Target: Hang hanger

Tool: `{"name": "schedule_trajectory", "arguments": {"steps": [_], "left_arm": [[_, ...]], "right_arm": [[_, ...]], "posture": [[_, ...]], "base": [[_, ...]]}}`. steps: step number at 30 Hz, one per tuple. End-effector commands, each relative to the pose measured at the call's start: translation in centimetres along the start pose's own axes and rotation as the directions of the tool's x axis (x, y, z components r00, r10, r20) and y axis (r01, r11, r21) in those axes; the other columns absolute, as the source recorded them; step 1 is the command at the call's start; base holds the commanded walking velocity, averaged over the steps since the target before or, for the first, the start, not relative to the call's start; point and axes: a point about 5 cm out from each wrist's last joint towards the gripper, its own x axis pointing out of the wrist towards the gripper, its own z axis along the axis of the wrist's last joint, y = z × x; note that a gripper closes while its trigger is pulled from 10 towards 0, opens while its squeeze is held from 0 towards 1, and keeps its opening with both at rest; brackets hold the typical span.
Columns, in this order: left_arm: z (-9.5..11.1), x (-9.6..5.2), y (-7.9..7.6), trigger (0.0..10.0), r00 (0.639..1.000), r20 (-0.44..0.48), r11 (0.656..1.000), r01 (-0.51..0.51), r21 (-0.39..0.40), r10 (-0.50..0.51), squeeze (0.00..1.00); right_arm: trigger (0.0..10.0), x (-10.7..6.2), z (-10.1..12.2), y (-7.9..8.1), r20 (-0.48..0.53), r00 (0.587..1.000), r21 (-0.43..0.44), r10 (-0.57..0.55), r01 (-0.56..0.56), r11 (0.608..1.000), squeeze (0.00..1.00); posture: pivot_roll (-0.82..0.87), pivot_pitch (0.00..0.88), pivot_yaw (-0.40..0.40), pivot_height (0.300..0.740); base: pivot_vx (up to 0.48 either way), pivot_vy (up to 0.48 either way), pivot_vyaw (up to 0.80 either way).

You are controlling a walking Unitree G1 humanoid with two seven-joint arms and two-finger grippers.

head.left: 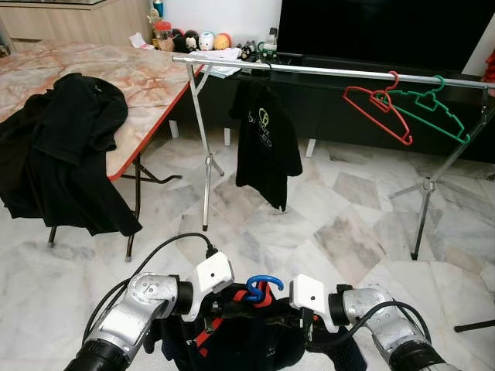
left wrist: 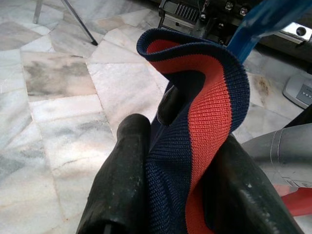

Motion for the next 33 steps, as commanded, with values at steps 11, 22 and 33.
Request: {"name": "schedule_trajectory", "arguments": {"steps": [11, 22, 33], "left_arm": [[-0.7, 0.2, -0.4, 0.0, 1.000, -0.005, 1.000, -0.001, -0.010, 0.001, 0.00], [-0.7, 0.0, 0.2, 0.0, 0.998, 0.000, 0.998, -0.065, -0.008, 0.065, 0.00], [-0.9, -0.3, 0.7, 0.0, 0.992, 0.010, 0.992, -0.127, -0.017, 0.127, 0.00]], "right_arm": [[10.0, -0.6, 1.7, -1.6, 0.076, 0.995, -0.004, -0.059, 0.059, 0.998, 1.00], [10.0, -0.9, 1.2, -1.1, -0.004, 0.998, -0.028, 0.057, -0.057, 0.998, 1.00], [10.0, -1.6, 0.7, -1.2, -0.052, 0.997, -0.046, 0.055, -0.057, 0.997, 1.00]], "posture": [[0.05, 0.061, -0.003, 0.740], [0.05, 0.074, -0.004, 0.740], [0.05, 0.086, -0.001, 0.740]], "base": [[0.000, 0.000, 0.00], [0.000, 0.000, 0.00], [0.000, 0.000, 0.00]]}}
